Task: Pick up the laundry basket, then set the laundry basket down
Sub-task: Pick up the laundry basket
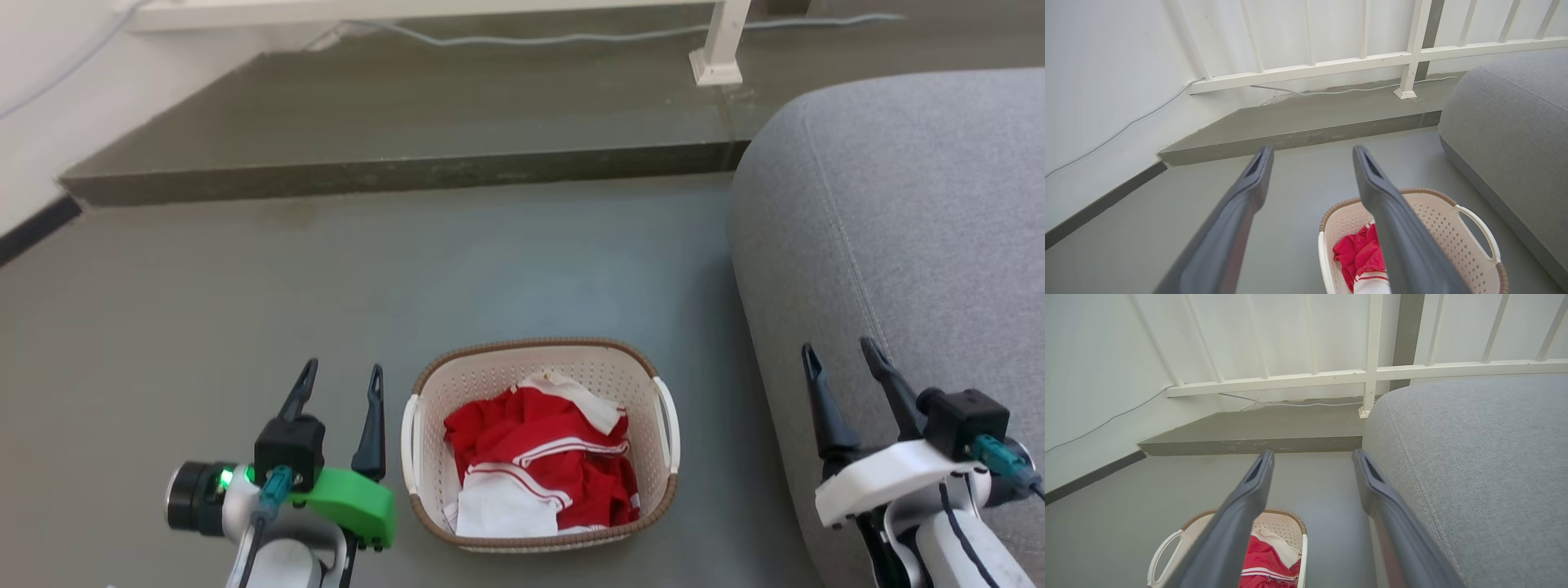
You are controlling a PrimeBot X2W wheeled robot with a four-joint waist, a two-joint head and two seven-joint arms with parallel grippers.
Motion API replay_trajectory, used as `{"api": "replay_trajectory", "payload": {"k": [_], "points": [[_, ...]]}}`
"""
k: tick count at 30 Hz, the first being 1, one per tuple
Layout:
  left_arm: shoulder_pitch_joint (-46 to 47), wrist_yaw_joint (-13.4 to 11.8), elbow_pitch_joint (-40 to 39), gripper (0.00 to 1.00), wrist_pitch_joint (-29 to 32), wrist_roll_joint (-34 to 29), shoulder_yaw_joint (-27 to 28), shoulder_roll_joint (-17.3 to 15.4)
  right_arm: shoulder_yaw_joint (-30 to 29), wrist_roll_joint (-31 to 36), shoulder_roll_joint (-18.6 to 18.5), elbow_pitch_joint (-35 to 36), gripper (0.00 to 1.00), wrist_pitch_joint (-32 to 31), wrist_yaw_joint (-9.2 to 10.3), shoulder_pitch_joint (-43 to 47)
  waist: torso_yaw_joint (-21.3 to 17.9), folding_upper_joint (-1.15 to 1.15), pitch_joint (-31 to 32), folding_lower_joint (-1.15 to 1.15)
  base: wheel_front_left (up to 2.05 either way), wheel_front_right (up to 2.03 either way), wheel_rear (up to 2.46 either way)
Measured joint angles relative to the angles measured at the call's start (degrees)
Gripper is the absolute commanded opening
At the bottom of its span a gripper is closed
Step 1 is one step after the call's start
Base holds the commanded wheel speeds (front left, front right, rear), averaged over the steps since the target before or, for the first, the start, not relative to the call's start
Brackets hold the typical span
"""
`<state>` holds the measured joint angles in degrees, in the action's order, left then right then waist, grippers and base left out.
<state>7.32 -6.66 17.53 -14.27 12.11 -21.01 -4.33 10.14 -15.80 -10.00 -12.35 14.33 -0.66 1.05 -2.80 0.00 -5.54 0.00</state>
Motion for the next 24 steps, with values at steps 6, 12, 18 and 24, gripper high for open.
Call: {"api": "replay_trajectory", "payload": {"k": [6,12,18,24], "points": [[3.8,0.0,0.1,1.0,0.1,-0.3,-0.3,0.4,-0.1,-0.5,0.2,-0.4,1.0,0.0,-1.08,-3.7,-0.4,0.0,-4.2,0.0,0.0,0.0,0.0],[7.8,0.0,1.4,1.0,1.2,-0.3,-0.4,1.3,0.0,-1.1,0.6,-2.5,1.0,0.0,-2.22,-7.2,-0.6,0.0,-8.9,0.0,0.0,0.0,0.0],[13.0,0.0,3.4,1.0,2.8,-0.3,-0.5,1.5,0.3,-1.5,0.8,-5.1,1.0,0.0,-3.04,-12.9,-0.8,0.0,-13.7,0.0,0.0,0.0,0.0],[19.4,0.0,6.4,1.0,5.0,-0.3,-1.3,1.6,0.6,-2.2,1.2,-7.8,1.0,0.0,-3.88,-19.1,-1.0,0.0,-18.5,0.0,0.0,0.0,0.0]]}}
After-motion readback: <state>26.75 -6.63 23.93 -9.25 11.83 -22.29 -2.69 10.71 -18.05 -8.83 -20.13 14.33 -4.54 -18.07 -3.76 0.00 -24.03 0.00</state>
